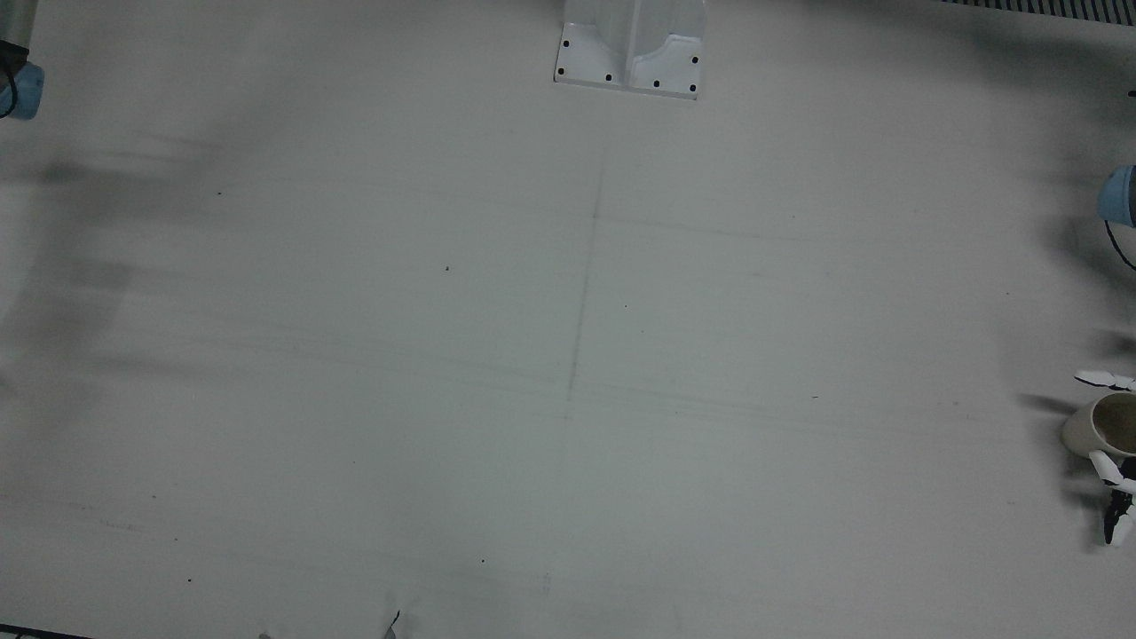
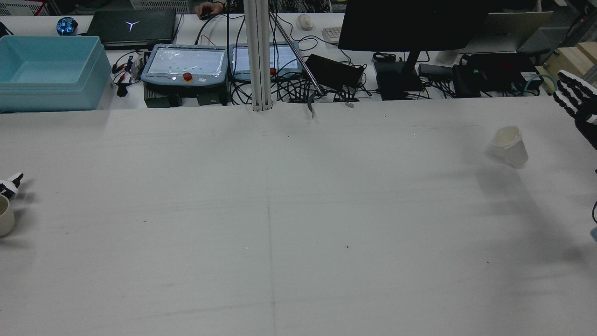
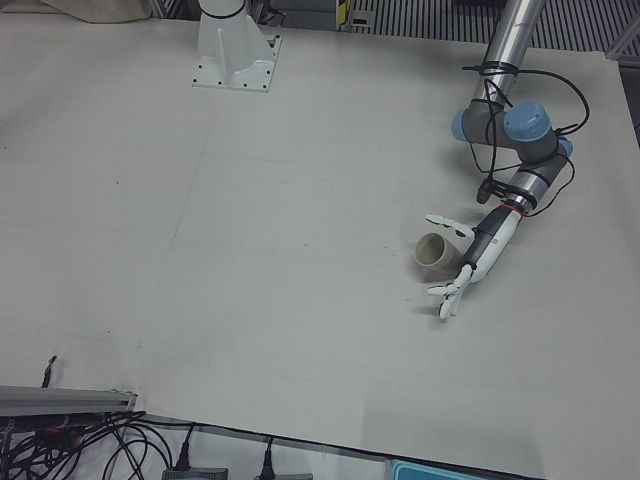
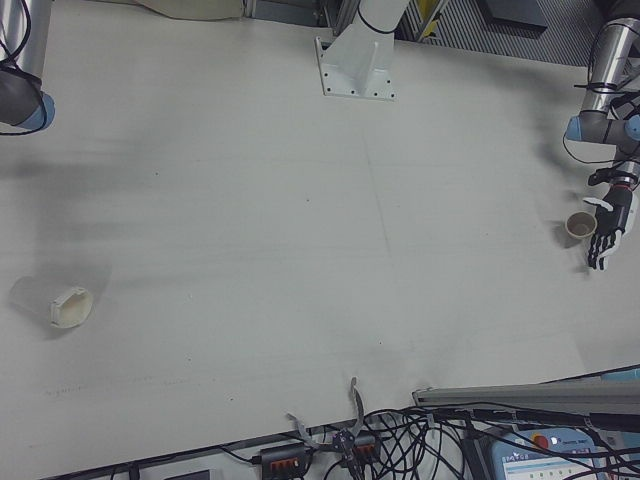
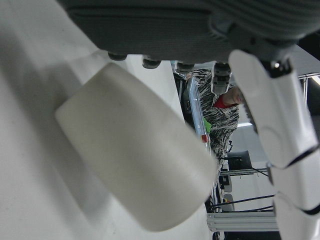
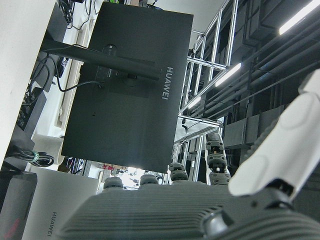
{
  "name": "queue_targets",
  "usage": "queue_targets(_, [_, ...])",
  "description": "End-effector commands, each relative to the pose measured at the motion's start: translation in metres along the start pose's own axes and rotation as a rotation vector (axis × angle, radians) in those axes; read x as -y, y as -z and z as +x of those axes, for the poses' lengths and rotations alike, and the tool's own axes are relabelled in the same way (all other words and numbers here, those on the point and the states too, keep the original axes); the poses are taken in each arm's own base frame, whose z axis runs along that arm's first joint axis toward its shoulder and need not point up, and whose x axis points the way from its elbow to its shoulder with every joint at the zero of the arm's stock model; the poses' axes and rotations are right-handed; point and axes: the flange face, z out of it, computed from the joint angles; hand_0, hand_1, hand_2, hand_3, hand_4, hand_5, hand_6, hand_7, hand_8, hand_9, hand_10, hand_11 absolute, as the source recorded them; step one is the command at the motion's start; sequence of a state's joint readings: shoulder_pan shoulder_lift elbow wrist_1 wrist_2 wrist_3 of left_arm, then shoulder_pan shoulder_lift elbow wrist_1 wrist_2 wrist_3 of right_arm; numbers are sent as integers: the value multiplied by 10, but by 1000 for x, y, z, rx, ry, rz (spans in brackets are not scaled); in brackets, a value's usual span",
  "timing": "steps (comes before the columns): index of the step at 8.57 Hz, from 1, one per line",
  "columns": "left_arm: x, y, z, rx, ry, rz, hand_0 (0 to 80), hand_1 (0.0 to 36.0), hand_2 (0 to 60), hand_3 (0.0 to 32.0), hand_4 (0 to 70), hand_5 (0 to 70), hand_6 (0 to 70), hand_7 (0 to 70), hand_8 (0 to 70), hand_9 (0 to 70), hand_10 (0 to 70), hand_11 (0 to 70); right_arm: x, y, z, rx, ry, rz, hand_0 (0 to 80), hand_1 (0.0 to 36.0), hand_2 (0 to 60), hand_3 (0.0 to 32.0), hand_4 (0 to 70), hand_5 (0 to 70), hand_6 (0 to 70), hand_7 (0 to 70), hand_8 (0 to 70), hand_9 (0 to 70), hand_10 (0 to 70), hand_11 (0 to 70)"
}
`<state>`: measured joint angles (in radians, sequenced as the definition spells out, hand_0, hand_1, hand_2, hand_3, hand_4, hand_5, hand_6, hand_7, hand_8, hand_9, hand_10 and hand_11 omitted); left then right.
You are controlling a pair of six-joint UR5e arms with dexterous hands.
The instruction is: Pour water
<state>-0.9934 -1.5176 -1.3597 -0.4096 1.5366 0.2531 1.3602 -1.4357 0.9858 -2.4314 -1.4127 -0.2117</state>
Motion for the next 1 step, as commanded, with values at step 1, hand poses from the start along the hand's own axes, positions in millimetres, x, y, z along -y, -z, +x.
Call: queue_targets(1, [-37,-6,25,-33,101,-10,481,147,79,236,1,0,0,9,0,0,0,0,-4,-2,-2,5,-1,-9,412,52,0,64,110,120,34,85,0,3,0,0])
